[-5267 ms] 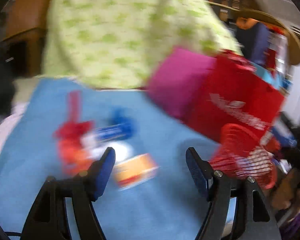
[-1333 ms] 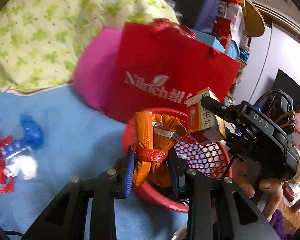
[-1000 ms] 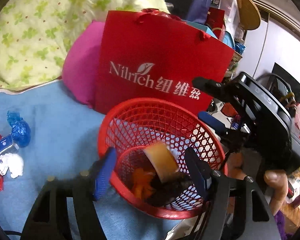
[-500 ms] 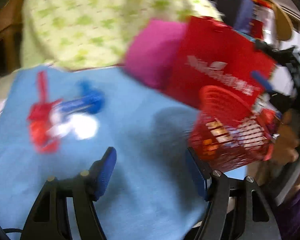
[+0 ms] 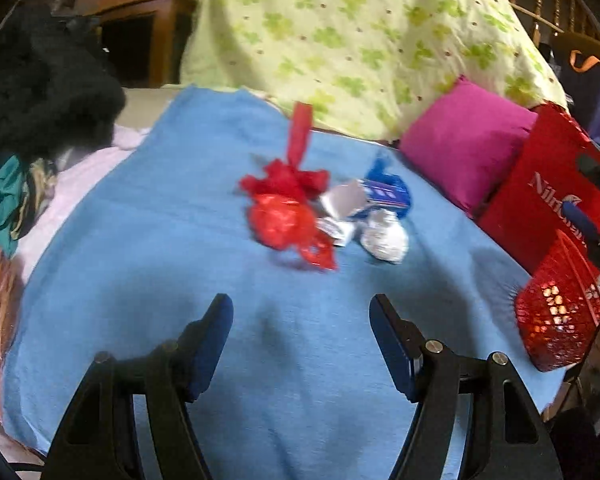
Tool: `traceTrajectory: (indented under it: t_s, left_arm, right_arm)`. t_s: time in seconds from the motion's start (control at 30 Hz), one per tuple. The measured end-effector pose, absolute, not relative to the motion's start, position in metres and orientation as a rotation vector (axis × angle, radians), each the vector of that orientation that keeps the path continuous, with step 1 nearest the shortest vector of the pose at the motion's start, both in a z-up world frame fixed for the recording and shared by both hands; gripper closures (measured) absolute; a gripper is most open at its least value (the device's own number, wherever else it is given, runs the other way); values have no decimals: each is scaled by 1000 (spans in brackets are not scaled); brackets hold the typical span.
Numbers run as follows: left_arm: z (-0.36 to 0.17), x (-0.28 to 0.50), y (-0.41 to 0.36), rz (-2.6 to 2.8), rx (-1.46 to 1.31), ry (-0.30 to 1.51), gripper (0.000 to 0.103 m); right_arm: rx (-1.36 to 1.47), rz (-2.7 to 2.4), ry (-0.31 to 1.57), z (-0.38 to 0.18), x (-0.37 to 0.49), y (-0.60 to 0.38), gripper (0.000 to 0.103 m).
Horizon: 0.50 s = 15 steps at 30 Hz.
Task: Collect trash
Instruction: 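Grasp the blue card box with right tool while left tool grasps red plastic bag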
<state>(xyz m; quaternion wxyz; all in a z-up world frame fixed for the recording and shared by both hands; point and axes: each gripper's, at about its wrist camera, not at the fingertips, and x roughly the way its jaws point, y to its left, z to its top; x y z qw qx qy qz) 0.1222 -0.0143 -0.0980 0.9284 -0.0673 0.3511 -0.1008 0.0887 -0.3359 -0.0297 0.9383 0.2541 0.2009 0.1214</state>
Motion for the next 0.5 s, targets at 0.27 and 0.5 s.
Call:
traceTrajectory:
  t_s: [0.27, 0.5]
  left_arm:
    - [-124, 138, -1, -173, -152, 746, 32]
    - [-132, 168, 2, -168, -195, 751, 32]
  right_arm:
    - [562, 256, 634, -68, 131, -312, 24]
    - [606, 256, 785, -96, 157, -303, 24]
